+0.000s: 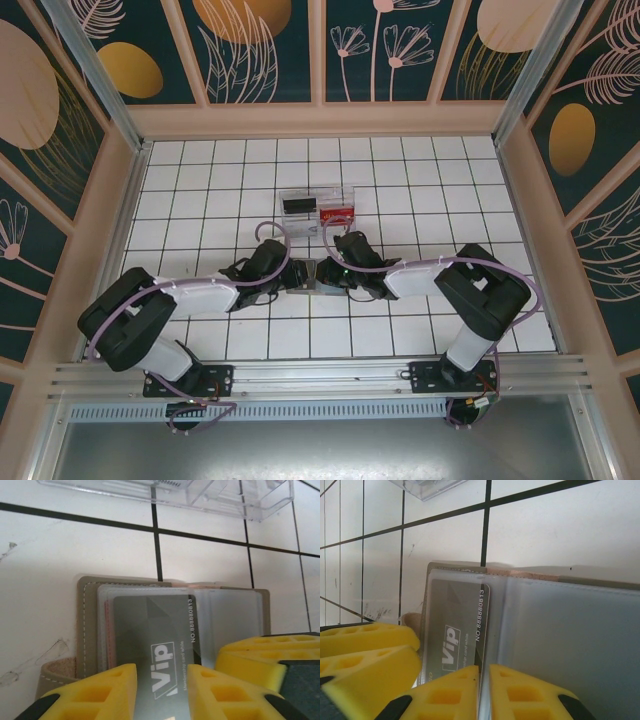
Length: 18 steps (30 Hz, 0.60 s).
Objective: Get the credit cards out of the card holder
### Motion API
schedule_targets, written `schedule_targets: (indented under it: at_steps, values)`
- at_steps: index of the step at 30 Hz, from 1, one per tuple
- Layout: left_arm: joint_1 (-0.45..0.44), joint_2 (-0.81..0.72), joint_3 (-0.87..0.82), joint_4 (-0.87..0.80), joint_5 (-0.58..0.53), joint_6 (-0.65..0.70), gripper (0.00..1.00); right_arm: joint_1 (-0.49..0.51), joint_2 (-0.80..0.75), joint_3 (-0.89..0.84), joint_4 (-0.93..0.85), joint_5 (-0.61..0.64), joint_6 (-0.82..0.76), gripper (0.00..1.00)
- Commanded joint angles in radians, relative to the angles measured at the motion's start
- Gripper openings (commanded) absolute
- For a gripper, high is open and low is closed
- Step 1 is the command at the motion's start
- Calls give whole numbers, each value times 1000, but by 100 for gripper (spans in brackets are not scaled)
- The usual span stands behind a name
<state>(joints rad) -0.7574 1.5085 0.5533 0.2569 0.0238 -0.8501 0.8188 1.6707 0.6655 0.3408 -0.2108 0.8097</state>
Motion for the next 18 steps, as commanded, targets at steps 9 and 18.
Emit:
schedule_targets:
  at_steps: [9,18]
  values:
    - [1,35,11,-22,-17,6,32,-7,41,27,31,-31,-24,16]
    - [1,39,5,-16,-12,1,31,-7,64,49,35,-54,-25,16]
